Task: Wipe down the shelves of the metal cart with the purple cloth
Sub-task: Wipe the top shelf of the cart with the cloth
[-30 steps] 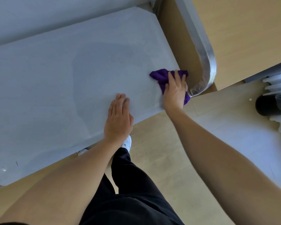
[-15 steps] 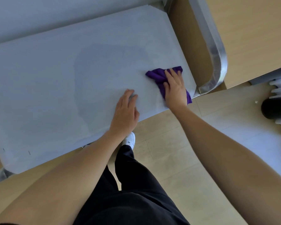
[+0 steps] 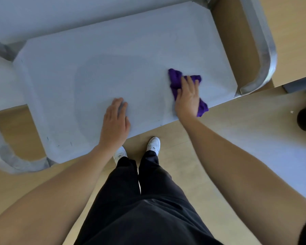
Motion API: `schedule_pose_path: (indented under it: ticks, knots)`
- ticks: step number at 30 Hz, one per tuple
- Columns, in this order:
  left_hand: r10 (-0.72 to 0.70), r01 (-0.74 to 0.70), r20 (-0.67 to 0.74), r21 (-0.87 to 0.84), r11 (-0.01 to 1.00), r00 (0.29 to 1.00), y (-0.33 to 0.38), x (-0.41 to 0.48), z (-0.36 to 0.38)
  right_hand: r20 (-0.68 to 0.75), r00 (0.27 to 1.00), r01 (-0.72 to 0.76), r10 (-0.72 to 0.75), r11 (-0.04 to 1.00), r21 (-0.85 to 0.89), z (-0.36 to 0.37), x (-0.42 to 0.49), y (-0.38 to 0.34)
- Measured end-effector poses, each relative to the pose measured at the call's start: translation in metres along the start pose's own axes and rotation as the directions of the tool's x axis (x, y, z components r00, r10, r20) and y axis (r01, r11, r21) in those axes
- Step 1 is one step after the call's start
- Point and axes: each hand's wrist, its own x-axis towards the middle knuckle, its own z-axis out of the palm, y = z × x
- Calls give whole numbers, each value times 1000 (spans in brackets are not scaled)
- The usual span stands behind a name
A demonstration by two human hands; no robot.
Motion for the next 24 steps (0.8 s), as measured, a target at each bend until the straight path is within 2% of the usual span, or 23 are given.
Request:
schedule_pose_path:
  ticks: [3, 5, 7, 9, 11, 13, 15, 16, 17, 21, 24]
  knots:
    - [4, -4, 5, 18, 1000, 1000, 0, 1, 1, 67, 985, 157, -161, 986, 52, 32, -42, -62]
    - [15, -15, 20, 7, 1000, 1000, -5, 0, -1, 129, 950, 281, -286, 958, 53, 45, -59, -81]
    - [29, -28, 44, -9, 1000, 999, -10, 0, -5, 150, 901, 407, -407, 913, 33, 43, -53, -73]
    - [57, -56, 62, -23, 998, 996, -15, 1, -9, 124, 885, 453, -448, 891, -16, 31, -37, -51]
    - [82, -79, 81, -41, 996, 993, -17, 2, -10, 87, 947, 311, -308, 950, -23, 18, -21, -29]
    - [85, -80, 91, -57, 995, 992, -15, 4, -11, 23, 999, 39, -40, 999, 32, 13, -13, -20]
    - [88, -83, 88, -58, 995, 992, -12, 4, -10, -27, 982, -185, 186, 982, 34, 21, -14, -39]
    - [93, -89, 85, -53, 995, 992, -10, 4, -9, -32, 973, -227, 227, 974, 3, 28, -18, -56]
    - [100, -97, 82, -44, 994, 992, -10, 4, -9, -27, 978, -206, 205, 978, -21, 36, -25, -74]
    - [109, -106, 54, -44, 993, 993, -15, 5, -10, 111, 992, 55, -57, 998, 23, 54, -63, -126]
    - [119, -117, 40, -45, 992, 992, -18, 5, -12, 154, 986, 51, -57, 998, 44, 54, -64, -126]
